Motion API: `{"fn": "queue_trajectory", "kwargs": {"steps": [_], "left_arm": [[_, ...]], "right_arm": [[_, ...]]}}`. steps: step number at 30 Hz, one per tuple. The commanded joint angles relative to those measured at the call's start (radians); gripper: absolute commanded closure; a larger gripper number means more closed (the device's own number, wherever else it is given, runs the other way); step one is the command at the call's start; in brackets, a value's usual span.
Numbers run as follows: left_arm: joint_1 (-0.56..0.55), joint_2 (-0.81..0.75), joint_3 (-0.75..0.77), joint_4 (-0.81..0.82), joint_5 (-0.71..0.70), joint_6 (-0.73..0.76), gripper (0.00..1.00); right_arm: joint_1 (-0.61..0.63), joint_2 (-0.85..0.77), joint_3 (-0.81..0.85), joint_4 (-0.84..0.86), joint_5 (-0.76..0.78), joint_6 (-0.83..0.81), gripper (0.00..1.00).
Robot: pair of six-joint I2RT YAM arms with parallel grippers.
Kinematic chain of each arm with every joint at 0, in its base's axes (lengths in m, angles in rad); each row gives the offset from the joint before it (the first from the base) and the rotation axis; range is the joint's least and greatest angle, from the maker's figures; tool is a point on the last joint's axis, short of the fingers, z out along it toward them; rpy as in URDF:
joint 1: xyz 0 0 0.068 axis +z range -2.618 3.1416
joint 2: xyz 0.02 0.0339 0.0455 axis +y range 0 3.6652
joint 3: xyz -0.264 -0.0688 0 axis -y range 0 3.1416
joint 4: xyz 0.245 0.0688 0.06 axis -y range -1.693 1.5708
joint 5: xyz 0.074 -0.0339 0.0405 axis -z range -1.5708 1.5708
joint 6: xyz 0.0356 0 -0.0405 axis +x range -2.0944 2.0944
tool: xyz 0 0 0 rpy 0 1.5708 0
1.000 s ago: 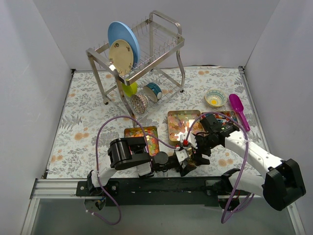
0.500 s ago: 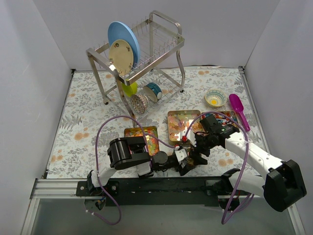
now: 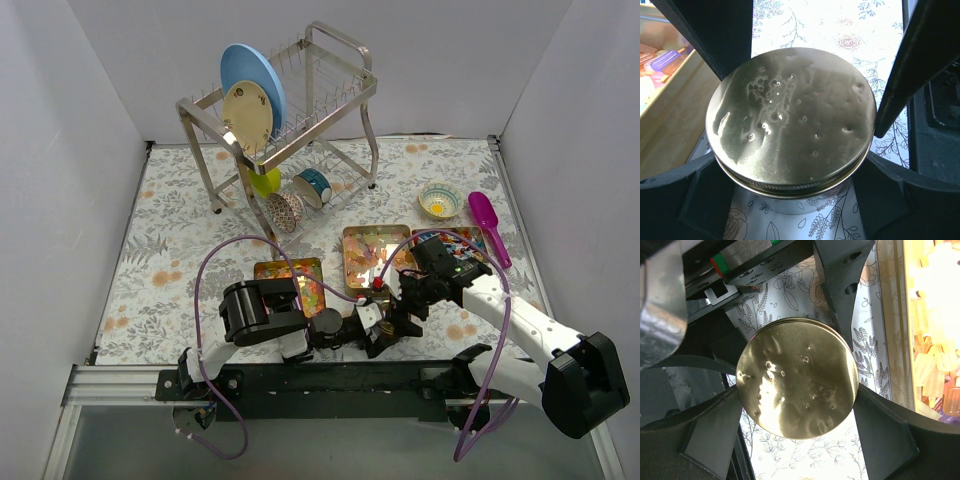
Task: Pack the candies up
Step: Screw the bottle lid onto the packing bottle.
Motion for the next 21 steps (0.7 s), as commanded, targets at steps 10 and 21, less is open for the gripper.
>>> {"fn": "queue_trajectory", "kwargs": {"steps": [10, 21], "left_arm": [[0.013, 0.022, -0.101, 0.429, 0.078, -0.016, 0.36], [0.017, -0.102, -0.204, 0.391, 0.198, -0.05, 0.02]], "right_arm": [[0.011, -0.014, -0.025, 0.015, 0.036, -0.044, 0.04], [0.007, 0.008, 0.041, -0.073, 0.071, -0.101, 0.02]]}}
